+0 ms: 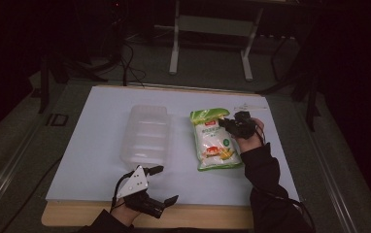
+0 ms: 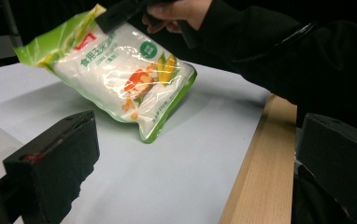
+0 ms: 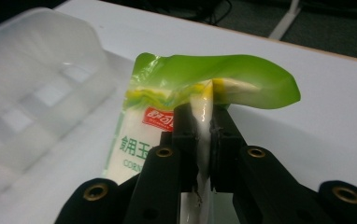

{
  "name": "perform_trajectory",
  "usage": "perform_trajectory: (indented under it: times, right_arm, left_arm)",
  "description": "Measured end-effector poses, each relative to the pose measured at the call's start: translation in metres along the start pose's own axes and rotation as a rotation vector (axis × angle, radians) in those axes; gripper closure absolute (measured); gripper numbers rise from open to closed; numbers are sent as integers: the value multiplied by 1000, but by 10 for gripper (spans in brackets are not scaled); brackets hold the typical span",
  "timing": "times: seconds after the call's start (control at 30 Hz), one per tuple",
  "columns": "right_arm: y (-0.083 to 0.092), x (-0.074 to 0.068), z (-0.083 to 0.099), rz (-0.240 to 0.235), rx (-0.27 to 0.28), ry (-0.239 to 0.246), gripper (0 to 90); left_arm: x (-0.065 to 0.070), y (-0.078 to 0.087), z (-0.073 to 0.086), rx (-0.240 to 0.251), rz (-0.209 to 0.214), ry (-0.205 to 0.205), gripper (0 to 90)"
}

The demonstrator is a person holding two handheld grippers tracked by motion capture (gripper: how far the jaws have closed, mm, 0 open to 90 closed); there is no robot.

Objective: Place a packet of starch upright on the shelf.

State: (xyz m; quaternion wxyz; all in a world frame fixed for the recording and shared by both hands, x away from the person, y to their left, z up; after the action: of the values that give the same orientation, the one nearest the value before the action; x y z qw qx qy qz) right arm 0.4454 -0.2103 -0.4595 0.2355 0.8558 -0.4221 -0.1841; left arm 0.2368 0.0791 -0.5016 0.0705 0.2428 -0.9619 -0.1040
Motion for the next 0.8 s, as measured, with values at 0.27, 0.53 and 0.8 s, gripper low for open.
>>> perform_trajectory:
  times: [0.27,0.53,0.8]
  right_arm:
    - [25,-15,-9,-33,59,14,840]
    - [56,-24,-15,-53,125,23,843]
    - [90,-30,-24,-93,200,24,843]
  left_arm:
    - [1,0,-1,12,-1,13,0]
    - [2,0,-7,8,-24,-1,0]
    - [-3,1,-25,40,-66,0,0]
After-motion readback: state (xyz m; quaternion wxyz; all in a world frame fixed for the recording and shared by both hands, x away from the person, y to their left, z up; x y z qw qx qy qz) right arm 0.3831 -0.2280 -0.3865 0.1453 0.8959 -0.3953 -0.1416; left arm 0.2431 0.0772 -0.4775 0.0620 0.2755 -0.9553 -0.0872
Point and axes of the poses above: each handheld gripper's, and its own axes: y roughly backward along the jaws, z roughly out of its underside, x roughly to its right, the point moved 3 cm from there along -y, roughly forward along the jaws, and after that the axes turned 1 degree about z, right-handed, at the moved point
